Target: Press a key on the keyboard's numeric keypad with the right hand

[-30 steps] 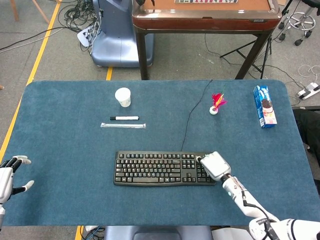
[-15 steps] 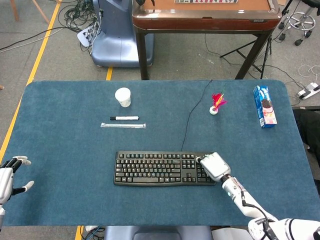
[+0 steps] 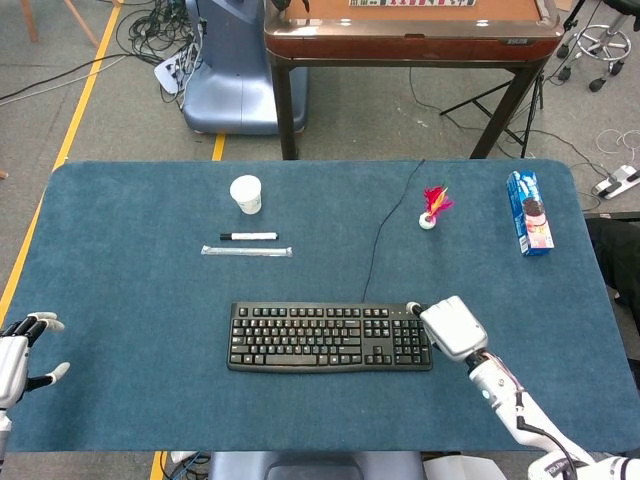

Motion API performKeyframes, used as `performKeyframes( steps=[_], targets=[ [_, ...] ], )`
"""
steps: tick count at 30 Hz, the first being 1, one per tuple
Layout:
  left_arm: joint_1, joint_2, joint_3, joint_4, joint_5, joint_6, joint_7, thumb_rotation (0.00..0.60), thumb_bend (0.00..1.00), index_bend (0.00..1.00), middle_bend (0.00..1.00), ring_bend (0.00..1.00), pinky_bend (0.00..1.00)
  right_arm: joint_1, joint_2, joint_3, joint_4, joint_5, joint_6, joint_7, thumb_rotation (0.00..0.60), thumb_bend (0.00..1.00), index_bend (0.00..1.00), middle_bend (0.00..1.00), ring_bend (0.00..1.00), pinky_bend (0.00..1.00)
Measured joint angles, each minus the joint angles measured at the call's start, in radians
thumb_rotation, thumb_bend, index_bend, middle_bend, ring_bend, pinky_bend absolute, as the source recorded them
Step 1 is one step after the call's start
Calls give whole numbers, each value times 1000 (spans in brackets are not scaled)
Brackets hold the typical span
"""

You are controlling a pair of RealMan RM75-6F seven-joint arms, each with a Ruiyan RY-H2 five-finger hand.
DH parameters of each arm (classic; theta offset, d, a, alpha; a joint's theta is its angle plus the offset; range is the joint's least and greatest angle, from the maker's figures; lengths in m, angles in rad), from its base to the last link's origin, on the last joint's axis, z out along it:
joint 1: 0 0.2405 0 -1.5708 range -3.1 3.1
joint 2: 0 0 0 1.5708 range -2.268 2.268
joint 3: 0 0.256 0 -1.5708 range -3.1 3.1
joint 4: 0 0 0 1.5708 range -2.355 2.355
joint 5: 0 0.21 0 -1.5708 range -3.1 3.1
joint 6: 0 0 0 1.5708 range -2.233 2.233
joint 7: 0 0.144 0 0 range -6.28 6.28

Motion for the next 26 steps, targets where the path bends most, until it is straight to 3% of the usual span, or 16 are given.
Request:
performKeyframes(
  steps=[4, 11, 19, 26],
  targets=[
    [3, 4, 3, -15, 17, 15, 8, 600, 95, 409, 315, 347, 467, -46, 70, -20, -36, -70, 68, 56, 600, 764, 350, 493, 414, 642],
    [7, 12, 13, -41, 54, 37, 22, 600, 95, 407, 315, 348, 467, -163, 146, -56, -64, -184, 241, 144, 600, 656, 350, 348, 263, 470],
    [13, 17, 17, -56, 94, 72, 15, 600, 95, 407, 316, 353, 467, -317, 177, -86, -37, -269, 432, 274, 600, 648, 350, 343, 256, 422],
    [0, 8, 9, -44, 91, 55, -5, 600, 95, 410, 322, 358, 467, -381, 194, -76, -5, -308, 506, 348, 600, 648, 361, 343, 256, 422]
  ],
)
